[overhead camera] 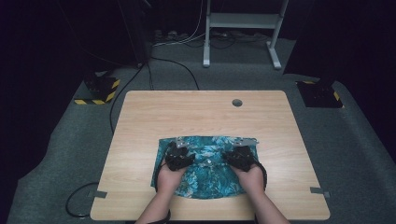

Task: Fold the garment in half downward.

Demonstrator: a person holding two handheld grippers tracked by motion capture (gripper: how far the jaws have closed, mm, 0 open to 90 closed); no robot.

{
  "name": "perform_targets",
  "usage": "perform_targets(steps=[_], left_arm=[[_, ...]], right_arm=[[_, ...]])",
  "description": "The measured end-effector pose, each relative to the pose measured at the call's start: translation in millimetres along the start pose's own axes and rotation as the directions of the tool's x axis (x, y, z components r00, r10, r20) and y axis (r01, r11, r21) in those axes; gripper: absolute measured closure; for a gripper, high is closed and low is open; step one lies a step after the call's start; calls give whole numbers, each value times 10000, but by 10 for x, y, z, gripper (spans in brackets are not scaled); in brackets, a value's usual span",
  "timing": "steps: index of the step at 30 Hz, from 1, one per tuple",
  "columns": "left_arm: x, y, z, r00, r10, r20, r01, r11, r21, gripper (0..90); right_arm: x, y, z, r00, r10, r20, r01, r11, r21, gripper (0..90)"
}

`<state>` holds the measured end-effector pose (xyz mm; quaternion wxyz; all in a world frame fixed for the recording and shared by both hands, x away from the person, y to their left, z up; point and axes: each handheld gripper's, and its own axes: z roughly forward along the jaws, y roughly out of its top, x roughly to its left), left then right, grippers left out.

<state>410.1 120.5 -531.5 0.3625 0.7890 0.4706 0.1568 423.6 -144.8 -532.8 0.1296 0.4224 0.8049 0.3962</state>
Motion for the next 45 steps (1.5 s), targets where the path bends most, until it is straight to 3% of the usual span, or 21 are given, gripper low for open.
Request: perform_targets(steps=[11, 18, 25, 27, 33, 40, 45], left_arm=[[13, 9, -94, 9997, -115, 231, 121, 9996, -267, 830], [9, 4, -154, 9989, -342, 332, 355, 9986, -382, 844], [-55, -55, -281, 9985, -457, 313, 480, 9957, -797, 844], [-76, -91, -331, 9981, -507, 362, 539, 9942, -930, 844], [-189, -213, -480, 9994, -187, 294, 216, 9946, -1017, 843], [-274, -406, -579, 9979, -321, 562, 380, 9936, -1063, 834], [-315, -497, -631, 9972, -327, 674, 403, 9927, -1139, 804]], right_arm=[[73, -5, -93, 9993, -371, 72, 374, 9985, -393, 853], [100, -11, -162, 9992, -391, 67, 394, 9978, -539, 854], [132, -75, -250, 9996, -294, 55, 298, 9962, -822, 854], [156, -102, -284, 9991, -408, 81, 413, 9954, -862, 853], [269, -218, -435, 9969, -782, -103, 769, 9924, -962, 851], [381, -391, -586, 9951, -925, -359, 885, 9910, -1000, 835], [376, -502, -603, 9950, -912, -408, 880, 9934, -742, 804]])
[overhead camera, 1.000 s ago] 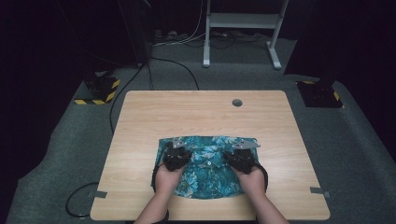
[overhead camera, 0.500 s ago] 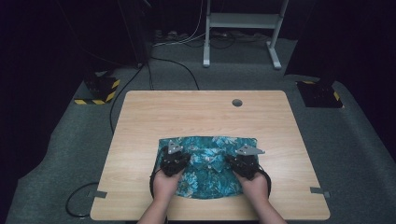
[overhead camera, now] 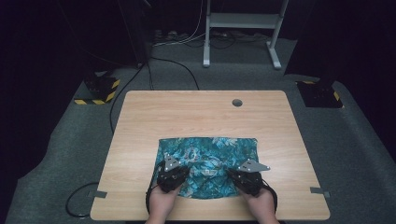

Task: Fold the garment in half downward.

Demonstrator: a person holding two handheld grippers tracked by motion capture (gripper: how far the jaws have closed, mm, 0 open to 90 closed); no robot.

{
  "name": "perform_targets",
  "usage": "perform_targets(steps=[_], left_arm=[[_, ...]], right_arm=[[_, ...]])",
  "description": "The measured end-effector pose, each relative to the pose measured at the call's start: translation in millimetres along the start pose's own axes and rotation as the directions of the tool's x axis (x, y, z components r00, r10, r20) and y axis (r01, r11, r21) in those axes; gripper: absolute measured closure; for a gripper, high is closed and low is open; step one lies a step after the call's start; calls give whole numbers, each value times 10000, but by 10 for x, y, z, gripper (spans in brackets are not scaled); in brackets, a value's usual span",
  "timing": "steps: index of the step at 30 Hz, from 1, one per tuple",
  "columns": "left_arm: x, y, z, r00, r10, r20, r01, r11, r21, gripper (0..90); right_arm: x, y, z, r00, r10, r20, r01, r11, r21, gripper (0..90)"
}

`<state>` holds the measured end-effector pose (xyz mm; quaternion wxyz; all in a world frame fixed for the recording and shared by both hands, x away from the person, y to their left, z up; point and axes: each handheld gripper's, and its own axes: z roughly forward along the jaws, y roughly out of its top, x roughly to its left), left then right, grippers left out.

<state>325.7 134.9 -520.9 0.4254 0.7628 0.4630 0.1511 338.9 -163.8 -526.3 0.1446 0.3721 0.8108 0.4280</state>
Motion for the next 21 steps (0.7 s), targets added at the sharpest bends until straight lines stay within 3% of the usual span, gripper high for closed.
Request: perform_targets(steps=[3, 8, 12, 14, 18, 21], left_arm=[[4, 25, -58, 9999, 102, -67, -103, 9998, -163, 758], [104, 144, -129, 9995, -66, -313, 51, 9988, -479, 710], [236, 217, -78, 9972, -265, -694, 245, 9993, -292, 647], [313, 249, -24, 9951, -448, -876, 439, 9990, -119, 613], [378, 280, 108, 9934, -328, -1100, 377, 9984, 424, 567], [361, 242, 187, 9947, -258, -990, 324, 9973, 654, 535]], right_arm=[[-31, -40, -18, 9999, 132, -42, -132, 9999, -9, 753], [-104, -25, -58, 9995, 305, 9, -305, 9995, -21, 692], [-174, 31, -97, 9990, 401, 194, -397, 9990, -217, 627], [-230, 65, -99, 9981, 338, 513, -323, 9990, -296, 597], [-398, 137, -20, 9923, 576, 1100, -580, 9983, 8, 493], [-455, 170, 78, 9889, 603, 1357, -661, 9971, 387, 403]])
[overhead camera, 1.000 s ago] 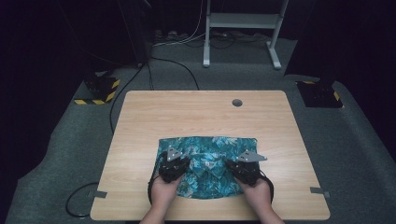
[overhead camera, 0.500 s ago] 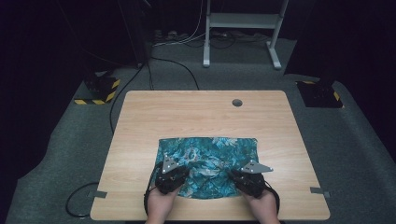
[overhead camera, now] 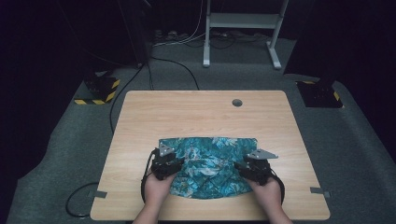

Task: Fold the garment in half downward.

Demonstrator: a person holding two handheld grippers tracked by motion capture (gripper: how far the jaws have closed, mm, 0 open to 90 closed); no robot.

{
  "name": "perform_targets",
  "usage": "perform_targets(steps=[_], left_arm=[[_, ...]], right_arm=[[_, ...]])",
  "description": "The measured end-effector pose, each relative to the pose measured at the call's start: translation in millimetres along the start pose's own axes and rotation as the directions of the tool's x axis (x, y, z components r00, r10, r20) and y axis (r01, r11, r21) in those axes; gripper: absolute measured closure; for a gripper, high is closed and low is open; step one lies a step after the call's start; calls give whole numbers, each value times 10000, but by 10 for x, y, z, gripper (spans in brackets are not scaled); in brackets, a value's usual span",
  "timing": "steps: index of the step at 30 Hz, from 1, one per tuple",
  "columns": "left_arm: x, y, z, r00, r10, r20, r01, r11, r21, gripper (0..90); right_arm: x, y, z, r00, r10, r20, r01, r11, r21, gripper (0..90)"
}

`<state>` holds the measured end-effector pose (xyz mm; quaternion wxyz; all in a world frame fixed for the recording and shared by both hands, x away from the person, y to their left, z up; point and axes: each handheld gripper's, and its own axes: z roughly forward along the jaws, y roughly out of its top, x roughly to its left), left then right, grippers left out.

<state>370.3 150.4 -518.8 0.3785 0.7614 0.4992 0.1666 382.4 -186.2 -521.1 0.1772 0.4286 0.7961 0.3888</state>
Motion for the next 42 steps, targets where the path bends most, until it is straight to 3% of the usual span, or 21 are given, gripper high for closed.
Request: perform_targets(steps=[5, 13, 21, 32, 39, 42], left_arm=[[-76, -93, -12, 9996, 101, 252, -101, 9999, 8, 489], [-120, -264, -196, 9990, 78, 439, -68, 9997, -246, 421], [-101, -380, -266, 9993, -38, 363, 44, 9999, -155, 299], [-58, -541, -282, 9997, 74, 228, -78, 9998, 180, 225], [7, -461, -306, 9996, 263, 65, -263, 9997, -18, 203], [89, -310, -266, 9999, -15, 133, 18, 9998, -220, 194]], right_arm=[[100, 3, 82, 9996, -198, -195, 203, 9996, 216, 345], [233, -121, -83, 9974, -253, -679, 251, 9997, -44, 308], [294, -299, -151, 9942, -229, -1050, 244, 9996, 131, 267], [312, -425, -195, 9926, -421, -1138, 460, 9984, 324, 184], [269, -368, -181, 9921, -340, -1206, 358, 9993, 132, 148], [230, -303, -134, 9930, -185, -1165, 189, 9998, 25, 147]])
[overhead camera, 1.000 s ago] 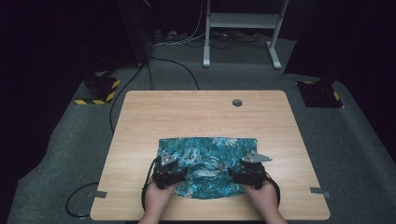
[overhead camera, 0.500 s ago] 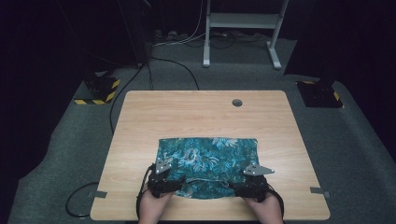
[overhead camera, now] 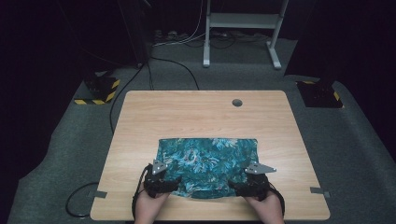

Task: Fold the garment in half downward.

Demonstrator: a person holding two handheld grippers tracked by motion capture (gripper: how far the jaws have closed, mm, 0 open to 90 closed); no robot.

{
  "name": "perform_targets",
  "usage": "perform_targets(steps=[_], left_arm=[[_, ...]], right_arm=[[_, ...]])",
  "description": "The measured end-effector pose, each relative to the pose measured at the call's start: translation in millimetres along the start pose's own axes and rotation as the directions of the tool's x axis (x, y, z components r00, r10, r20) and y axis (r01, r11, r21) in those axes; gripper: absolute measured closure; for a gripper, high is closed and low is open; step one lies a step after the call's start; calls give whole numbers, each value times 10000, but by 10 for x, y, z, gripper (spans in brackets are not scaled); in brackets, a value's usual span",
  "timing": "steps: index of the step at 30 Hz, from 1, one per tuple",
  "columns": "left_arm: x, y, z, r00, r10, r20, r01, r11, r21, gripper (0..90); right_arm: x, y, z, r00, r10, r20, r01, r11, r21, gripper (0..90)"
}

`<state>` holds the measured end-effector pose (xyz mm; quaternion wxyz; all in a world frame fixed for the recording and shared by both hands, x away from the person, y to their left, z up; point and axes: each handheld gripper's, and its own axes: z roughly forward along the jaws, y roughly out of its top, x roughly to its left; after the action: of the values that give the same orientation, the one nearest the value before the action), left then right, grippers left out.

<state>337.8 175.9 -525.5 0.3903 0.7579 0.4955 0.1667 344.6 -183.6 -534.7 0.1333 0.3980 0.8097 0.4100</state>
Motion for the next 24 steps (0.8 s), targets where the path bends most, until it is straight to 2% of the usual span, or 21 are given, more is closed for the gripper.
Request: perform_targets(steps=[3, 5, 6, 9, 11, 13, 17, 19, 22, 24], left_arm=[[36, 151, 108, 9999, 4, 150, -4, 10000, 63, 190], [70, 225, 198, 9993, -92, 367, 86, 9998, 155, 186], [82, 251, 245, 9993, -164, 341, 156, 9996, 247, 186], [114, 282, 374, 9995, -128, 272, 111, 9981, 601, 185], [159, 276, 424, 9994, -246, 235, 227, 9968, 766, 185], [198, 267, 424, 9989, -370, 297, 350, 9973, 641, 190], [246, 262, 396, 9994, -338, 120, 329, 9972, 676, 195], [277, 252, 371, 9991, -424, 48, 419, 9965, 720, 192], [273, 257, 301, 9989, -471, 79, 467, 9976, 506, 189], [214, 286, 249, 9993, -327, 206, 322, 9992, 239, 187]], right_arm=[[-51, 97, 71, 10000, 2, 98, -2, 10000, 72, 140], [-89, 164, 127, 9997, -57, 221, 54, 9999, 142, 136], [-110, 193, 160, 9997, -46, 257, 41, 9997, 225, 130], [-158, 246, 268, 9994, -62, 345, 40, 9980, 626, 119], [-172, 244, 319, 9988, -79, 474, 38, 9963, 856, 115], [-162, 224, 334, 9978, -352, 562, 303, 9958, 858, 110], [-176, 204, 323, 9953, -499, 824, 412, 9938, 1033, 56], [-207, 188, 304, 9936, -553, 982, 446, 9931, 1081, 56], [-265, 185, 266, 9950, -324, 943, 218, 9936, 1112, 49], [-277, 196, 226, 9951, -266, 950, 170, 9948, 1001, 58]])
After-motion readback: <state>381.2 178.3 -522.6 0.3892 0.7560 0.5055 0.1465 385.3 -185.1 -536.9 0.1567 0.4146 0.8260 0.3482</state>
